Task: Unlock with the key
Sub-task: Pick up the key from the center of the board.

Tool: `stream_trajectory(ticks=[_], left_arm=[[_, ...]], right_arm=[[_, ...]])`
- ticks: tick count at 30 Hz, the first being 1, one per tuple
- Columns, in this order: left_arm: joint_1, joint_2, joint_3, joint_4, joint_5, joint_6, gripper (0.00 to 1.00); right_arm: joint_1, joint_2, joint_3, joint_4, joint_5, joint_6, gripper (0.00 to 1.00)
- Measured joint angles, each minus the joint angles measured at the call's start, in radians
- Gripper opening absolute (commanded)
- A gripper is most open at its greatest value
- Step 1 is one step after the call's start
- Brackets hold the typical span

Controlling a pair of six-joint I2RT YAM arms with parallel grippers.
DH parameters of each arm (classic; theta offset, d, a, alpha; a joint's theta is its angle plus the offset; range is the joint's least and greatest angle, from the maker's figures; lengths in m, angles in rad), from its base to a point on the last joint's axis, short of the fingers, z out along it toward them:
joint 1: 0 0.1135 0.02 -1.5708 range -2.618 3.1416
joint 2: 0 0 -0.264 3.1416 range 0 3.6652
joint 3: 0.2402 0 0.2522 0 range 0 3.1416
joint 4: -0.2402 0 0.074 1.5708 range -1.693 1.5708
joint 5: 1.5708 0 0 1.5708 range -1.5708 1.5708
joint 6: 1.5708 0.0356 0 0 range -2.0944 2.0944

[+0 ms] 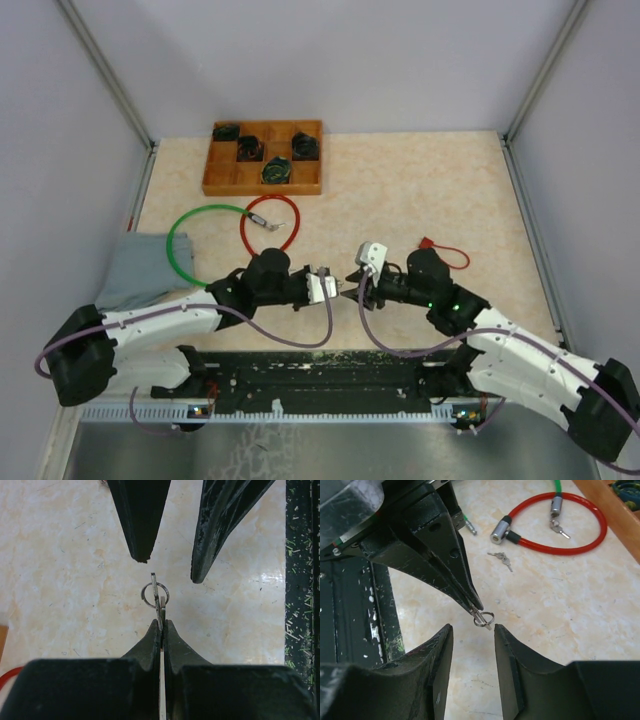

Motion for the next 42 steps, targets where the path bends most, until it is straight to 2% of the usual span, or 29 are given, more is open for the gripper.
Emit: stream_trajectory(ticks=[8,22,30,42], left_arm=[[-0.017,-0.003,0.004,-0.040,0.018,0.028,0.00],[-0.024,-0.018,0.005,-0.093,0.046,0.038,0.00],[-0.024,-0.018,0.005,-0.101,0.050,0.038,0.00],[-0.024,-0.018,0.005,-0.126,0.058,0.038,0.00]], right_arm=[[0.000,0.069,0.000,-0.007,-0.088,-0.096,0.30],[-0.005,0.126,0.004,0.008,-0.141,-0.163,0.08],[-0.010,0.132,0.005,0.008,-0.173,-0.185,0.08],[-0.011,0.170,0.016,0.008,-0.218,-0.203,0.13]])
